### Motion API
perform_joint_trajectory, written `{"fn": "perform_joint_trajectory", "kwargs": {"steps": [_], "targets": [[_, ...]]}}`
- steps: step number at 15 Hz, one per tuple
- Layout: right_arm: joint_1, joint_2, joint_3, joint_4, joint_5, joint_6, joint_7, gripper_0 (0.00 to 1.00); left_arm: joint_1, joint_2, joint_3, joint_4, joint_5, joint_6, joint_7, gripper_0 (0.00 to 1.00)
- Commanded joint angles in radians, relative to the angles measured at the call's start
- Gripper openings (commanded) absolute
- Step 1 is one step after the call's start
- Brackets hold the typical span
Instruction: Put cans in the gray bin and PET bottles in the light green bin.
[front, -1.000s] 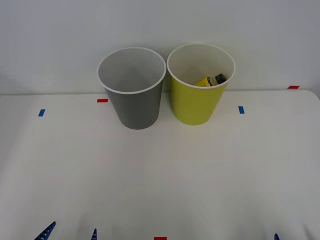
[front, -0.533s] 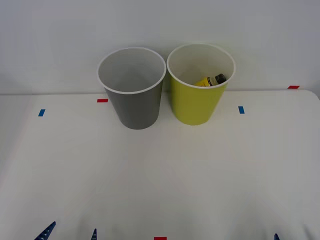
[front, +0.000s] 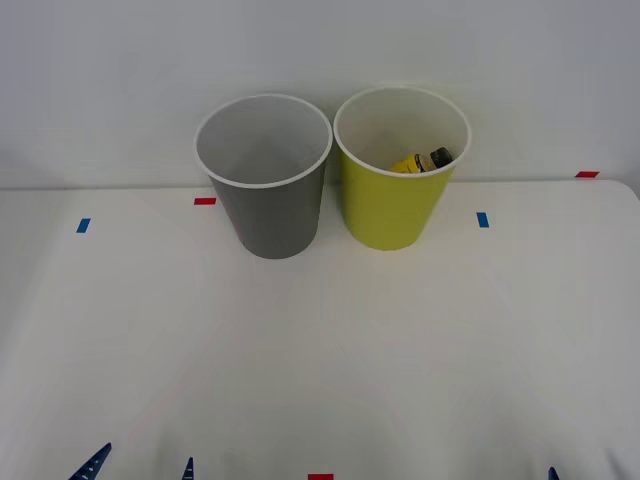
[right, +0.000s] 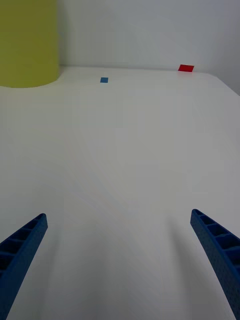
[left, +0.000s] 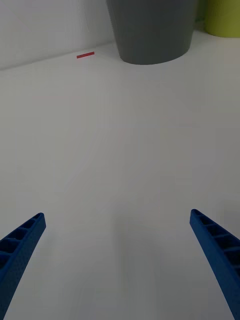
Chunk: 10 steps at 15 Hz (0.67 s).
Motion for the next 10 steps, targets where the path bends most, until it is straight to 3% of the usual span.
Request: {"fn": "perform_joint_trajectory", "kwargs": {"steps": [1, 10], "targets": [[0.0, 0.0, 0.0, 0.0, 0.0, 0.0, 0.0, 1.0, 0.0, 0.0, 0.0, 0.0, 0.0, 0.0, 0.0, 1.0], [0.0, 0.0, 0.0, 0.0, 0.0, 0.0, 0.0, 1.0, 0.0, 0.0, 0.0, 0.0, 0.0, 0.0, 0.0, 1.0]]}}
